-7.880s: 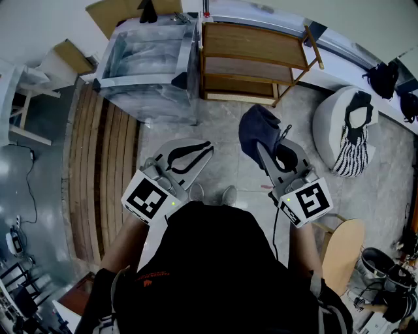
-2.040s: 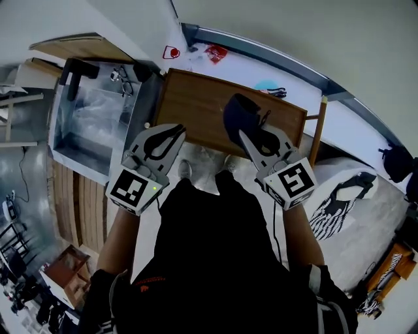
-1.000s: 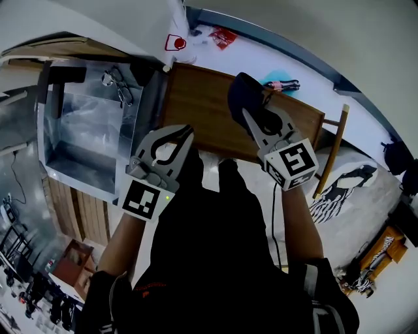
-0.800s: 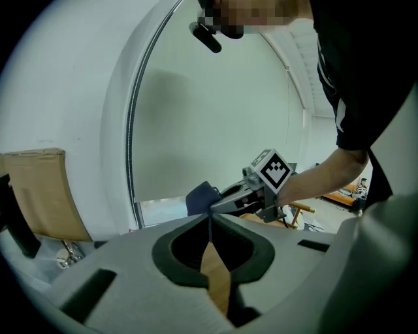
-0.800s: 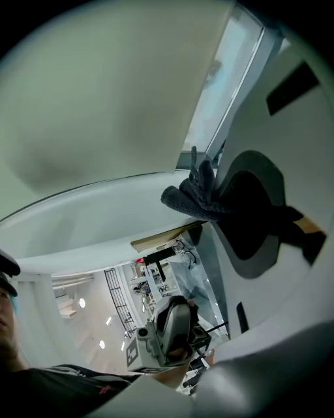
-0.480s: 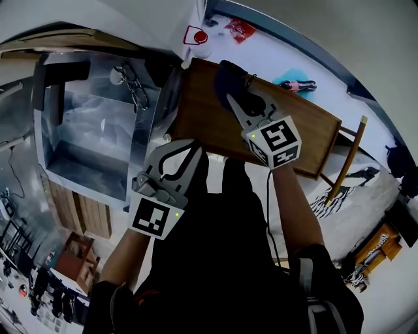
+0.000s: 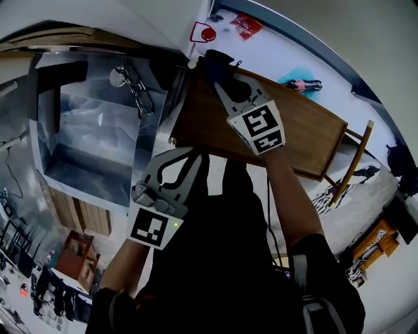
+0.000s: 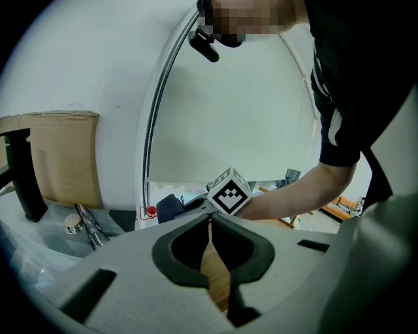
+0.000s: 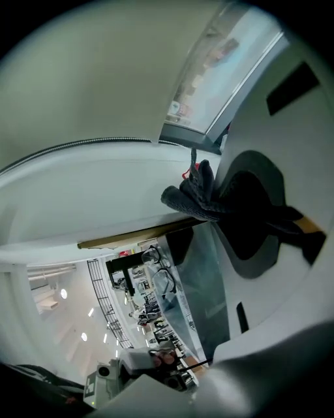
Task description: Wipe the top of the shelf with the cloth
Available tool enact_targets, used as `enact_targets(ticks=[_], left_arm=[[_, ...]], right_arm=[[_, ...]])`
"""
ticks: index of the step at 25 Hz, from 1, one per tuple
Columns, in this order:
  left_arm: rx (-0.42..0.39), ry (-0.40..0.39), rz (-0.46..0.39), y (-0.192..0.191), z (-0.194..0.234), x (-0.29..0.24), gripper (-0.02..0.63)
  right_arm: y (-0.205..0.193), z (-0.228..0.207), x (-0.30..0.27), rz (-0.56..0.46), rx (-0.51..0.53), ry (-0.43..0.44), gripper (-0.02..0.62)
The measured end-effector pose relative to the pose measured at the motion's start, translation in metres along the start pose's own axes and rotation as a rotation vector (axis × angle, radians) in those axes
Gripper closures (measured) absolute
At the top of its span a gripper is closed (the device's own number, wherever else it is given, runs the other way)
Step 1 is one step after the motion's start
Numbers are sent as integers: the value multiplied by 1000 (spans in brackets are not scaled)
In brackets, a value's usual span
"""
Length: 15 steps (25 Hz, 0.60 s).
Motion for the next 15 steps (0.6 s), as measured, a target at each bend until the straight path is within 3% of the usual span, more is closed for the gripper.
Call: enact_targets(ticks=[4, 10, 15], left_arm=[[14, -4, 22, -6, 2, -3, 576], [8, -28, 42, -8, -2, -12, 577], [-3, -50, 64, -5, -9, -21, 576]], right_arm=[[-16, -4, -21, 54, 30, -17, 554], [-46, -18, -34, 114, -5, -40, 554], [-60, -36, -27, 133, 23, -103, 554]])
Point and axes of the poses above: the fingertips, and each gripper's own axes: x backward along the fingers, z to its left, y out of its top, the point moved 7 cm from there along x, backward along the fingers, and after that the axes turned 14 degrees about -x, right-handed, at the moved point
